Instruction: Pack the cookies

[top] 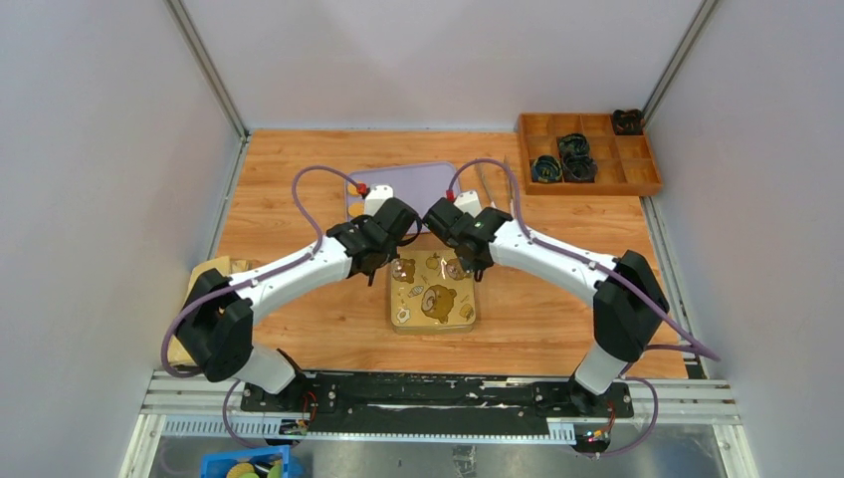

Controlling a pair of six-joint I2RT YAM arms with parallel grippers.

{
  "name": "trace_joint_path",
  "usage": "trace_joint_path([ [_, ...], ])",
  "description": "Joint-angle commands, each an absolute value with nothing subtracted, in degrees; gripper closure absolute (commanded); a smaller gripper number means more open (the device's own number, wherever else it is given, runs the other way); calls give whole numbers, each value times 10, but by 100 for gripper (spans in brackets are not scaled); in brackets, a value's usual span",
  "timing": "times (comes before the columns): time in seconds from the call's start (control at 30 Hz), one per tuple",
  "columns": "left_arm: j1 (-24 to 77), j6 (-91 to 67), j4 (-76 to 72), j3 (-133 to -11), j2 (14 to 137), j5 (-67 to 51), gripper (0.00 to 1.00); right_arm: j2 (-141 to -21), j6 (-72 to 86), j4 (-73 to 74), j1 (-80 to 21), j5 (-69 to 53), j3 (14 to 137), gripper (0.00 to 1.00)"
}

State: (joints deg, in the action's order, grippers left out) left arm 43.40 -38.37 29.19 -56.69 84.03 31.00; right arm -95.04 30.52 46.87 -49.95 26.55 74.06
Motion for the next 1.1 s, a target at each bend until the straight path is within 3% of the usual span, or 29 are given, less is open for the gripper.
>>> trace_joint_path([
  [0.0, 401, -403, 353, -612, 865, 370, 86, -933, 340, 540, -479, 380, 785, 100],
  [0.13, 334, -398, 322, -596, 894, 292, 91, -893, 273, 506, -448, 373, 816, 100],
  [0.43, 301, -391, 296, -611, 965, 220, 96, -844, 184, 463, -392, 328, 856, 100],
  [1.07, 257, -357, 294, -757, 1136, 203, 98, -787, 185, 439, -381, 291, 803, 100],
])
